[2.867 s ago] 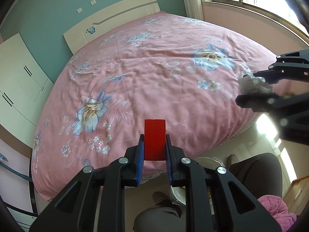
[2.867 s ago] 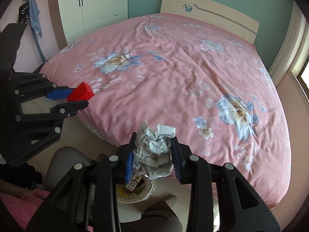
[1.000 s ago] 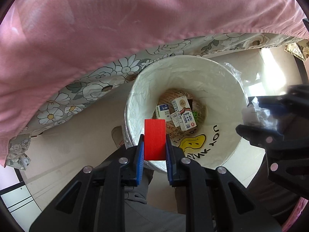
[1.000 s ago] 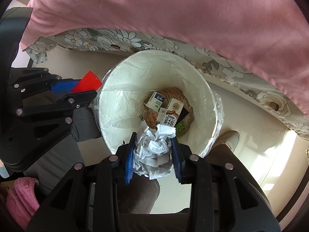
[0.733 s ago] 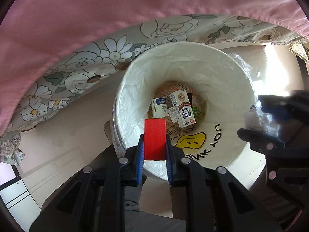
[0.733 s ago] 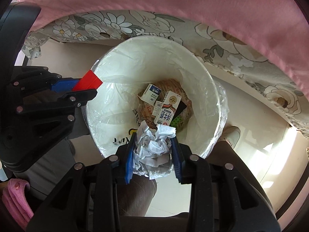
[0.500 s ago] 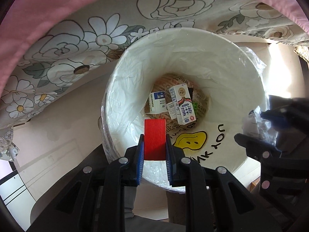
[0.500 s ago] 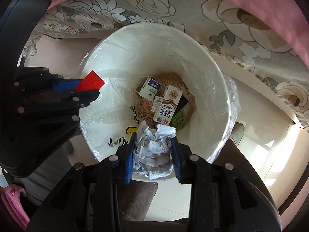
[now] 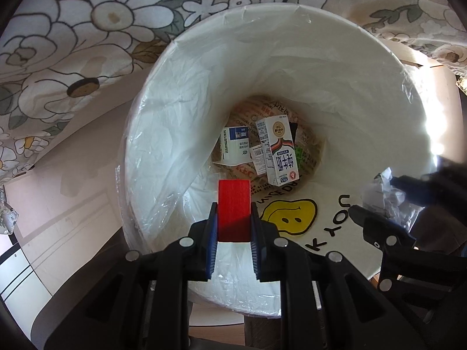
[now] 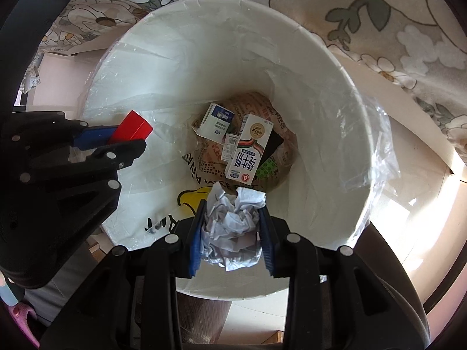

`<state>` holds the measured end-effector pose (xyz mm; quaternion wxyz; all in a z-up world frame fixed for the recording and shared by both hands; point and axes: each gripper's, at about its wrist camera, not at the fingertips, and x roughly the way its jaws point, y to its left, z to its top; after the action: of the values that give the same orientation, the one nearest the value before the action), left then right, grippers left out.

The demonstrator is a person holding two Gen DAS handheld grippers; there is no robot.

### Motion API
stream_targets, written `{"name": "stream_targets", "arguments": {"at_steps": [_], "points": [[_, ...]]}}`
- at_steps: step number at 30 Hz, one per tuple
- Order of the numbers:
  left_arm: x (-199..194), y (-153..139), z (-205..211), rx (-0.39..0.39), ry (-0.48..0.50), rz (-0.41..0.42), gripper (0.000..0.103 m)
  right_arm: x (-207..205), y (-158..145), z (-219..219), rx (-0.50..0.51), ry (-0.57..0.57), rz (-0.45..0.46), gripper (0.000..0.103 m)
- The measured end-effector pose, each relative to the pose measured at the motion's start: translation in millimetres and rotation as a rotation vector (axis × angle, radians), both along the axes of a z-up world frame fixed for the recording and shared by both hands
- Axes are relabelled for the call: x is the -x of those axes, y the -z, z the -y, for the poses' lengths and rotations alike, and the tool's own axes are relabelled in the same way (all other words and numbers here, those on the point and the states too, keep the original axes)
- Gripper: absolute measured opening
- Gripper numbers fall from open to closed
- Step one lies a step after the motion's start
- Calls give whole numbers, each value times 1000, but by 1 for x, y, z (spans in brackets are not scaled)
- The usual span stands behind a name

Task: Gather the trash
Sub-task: 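Carry the red block and foil ball in both tools over the bin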

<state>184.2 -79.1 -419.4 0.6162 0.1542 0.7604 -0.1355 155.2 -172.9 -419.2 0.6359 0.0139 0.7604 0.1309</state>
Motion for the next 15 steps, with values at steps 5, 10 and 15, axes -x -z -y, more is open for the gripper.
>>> {"name": "stream_targets", "arguments": {"at_steps": [5, 10, 15], "points": [[-1, 12, 3, -18, 9, -11, 22, -3, 9, 1, 5, 15, -24, 35], [-2, 24, 5, -37, 13, -33, 22, -7, 18, 1, 16, 23, -34, 35], [-6, 35, 6, -50, 5, -49, 22, -11, 25, 3, 20, 43, -47, 35]]}}
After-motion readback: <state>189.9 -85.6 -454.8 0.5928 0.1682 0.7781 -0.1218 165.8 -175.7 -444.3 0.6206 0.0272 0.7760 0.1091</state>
